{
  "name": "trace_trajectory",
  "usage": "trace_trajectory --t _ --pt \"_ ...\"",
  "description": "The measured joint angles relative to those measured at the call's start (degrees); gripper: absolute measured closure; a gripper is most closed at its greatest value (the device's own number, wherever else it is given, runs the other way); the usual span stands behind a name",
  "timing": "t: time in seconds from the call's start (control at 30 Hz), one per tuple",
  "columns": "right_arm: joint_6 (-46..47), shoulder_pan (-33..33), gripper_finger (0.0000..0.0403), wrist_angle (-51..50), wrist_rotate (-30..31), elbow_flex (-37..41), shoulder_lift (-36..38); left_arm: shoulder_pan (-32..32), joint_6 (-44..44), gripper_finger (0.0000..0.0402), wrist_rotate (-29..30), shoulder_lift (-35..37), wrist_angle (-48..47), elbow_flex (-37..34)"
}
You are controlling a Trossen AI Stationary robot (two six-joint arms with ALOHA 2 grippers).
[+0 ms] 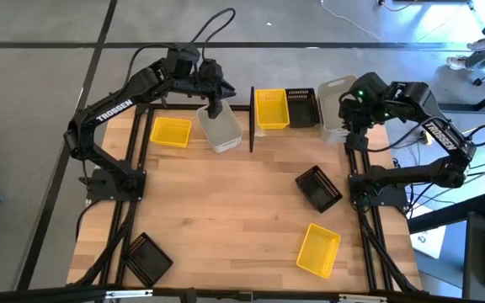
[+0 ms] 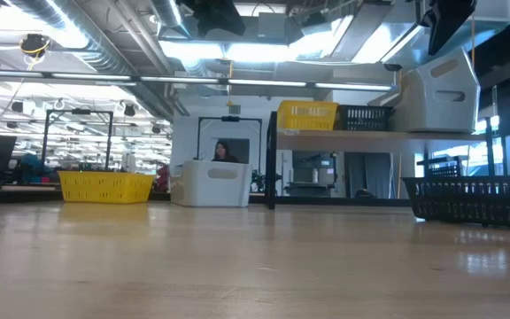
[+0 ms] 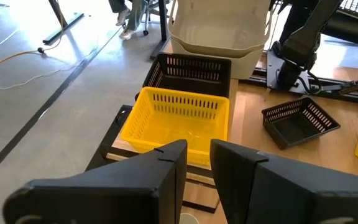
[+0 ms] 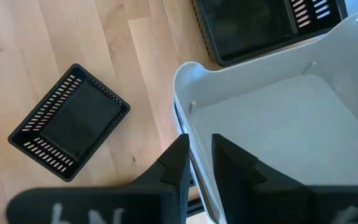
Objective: Stack baskets on shelf by color
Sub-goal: Stack the bottom white bin on top of the white bin on the shelf
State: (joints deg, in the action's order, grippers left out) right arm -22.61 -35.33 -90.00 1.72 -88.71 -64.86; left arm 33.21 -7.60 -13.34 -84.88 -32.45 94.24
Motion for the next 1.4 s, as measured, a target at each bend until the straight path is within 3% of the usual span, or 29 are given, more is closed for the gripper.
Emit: trace_trajectory --t 0.43,0.63,0.97,1.13,1.4 --pt "0.5 0.0 0.0336 0.0 -0.4 0.0 0.0 0.0 0.0 0.0339 0.0 0.0 0.0 0.0" --pt "1.2 0.0 0.0336 0.0 -6.3 0.0 0.1 0.0 0.0 0.0339 0.2 0.0 0.0 0.0" --pt "0.3 0.0 0.0336 0.0 -5.7 0.0 -0.2 0.0 0.0 0.0339 0.2 0.0 0.0 0.0" --pt "-0.1 0.0 0.0336 0.0 -0.6 0.0 -0.1 0.0 0.0 0.0339 0.2 0.0 0.0 0.0" --pt "-0.2 0.0 0.0336 0.0 -1.3 0.0 -0.1 0.0 0.0 0.0339 0.2 0.0 0.0 0.0"
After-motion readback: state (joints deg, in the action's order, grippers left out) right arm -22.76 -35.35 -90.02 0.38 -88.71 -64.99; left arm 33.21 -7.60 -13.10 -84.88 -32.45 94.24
